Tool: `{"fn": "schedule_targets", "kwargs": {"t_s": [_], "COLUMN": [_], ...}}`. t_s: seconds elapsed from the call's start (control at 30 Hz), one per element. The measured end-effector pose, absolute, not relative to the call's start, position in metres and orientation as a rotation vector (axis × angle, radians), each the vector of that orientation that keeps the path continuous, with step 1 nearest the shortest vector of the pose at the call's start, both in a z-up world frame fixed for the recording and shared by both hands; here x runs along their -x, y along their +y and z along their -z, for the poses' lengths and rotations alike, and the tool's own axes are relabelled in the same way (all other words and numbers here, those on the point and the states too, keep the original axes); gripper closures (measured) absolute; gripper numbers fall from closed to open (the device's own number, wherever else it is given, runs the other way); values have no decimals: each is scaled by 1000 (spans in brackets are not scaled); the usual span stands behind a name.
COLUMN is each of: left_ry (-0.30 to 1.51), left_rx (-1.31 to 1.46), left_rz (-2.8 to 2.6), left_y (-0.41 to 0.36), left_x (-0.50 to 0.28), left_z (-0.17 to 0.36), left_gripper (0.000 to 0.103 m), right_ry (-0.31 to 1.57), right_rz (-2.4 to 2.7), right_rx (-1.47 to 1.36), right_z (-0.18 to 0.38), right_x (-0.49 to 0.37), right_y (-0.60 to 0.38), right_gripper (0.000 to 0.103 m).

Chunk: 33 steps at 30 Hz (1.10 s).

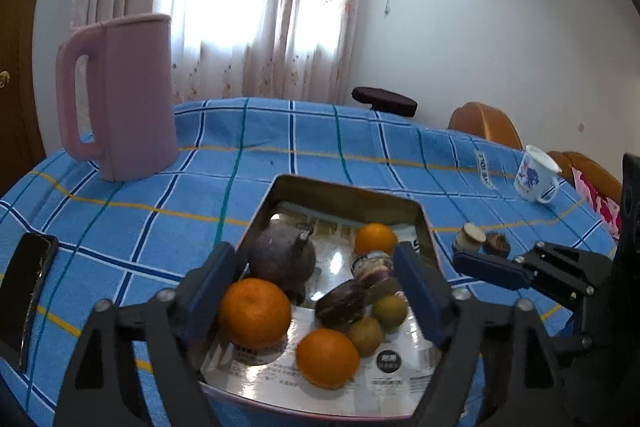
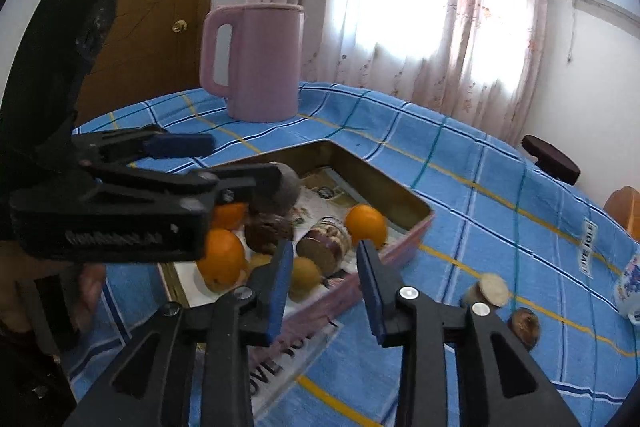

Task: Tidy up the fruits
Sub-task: 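Grasp the round cake with the left gripper while the right gripper grasps a brown swirled cake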

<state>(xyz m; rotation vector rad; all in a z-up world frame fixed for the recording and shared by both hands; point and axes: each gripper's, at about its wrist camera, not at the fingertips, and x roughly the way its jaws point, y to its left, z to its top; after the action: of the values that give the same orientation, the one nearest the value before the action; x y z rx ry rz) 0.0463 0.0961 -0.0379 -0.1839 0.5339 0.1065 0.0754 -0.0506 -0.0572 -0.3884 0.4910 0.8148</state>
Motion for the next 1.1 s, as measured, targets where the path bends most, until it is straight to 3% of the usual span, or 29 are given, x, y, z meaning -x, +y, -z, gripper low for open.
{"fn": "schedule_targets", "kwargs": {"t_s": [0.13,0.27,0.3,0.83,0.87,0.9,0.93,1.1], "left_ry": [514,510,516,572,574,579,582,607], "left_rx": [169,143,131,7,3,-4,-10,-37], "left_rz": [-81,-41,-26,25,26,31,32,66], "left_y": [81,59,53,-1,-3,-6,-10,-28], "left_x": [-47,-52,-54,-92,-93,-95,-96,-104], "left_z": [32,28,28,30,31,32,32,35], "left_gripper": [10,6,6,5,5,4,4,4], "right_ry": [485,524,541,814,825,835,842,799], "right_rz": [-707,-559,-540,-523,-528,-538,-546,-523], "right_rx": [386,297,273,248,232,213,200,172], "right_z": [48,42,42,82,83,84,85,80], "right_x": [-92,-126,-134,-193,-195,-196,-198,-189], "right_y": [-90,-140,-149,-157,-158,-161,-163,-176], "right_gripper": [65,41,39,39,43,60,63,63]}}
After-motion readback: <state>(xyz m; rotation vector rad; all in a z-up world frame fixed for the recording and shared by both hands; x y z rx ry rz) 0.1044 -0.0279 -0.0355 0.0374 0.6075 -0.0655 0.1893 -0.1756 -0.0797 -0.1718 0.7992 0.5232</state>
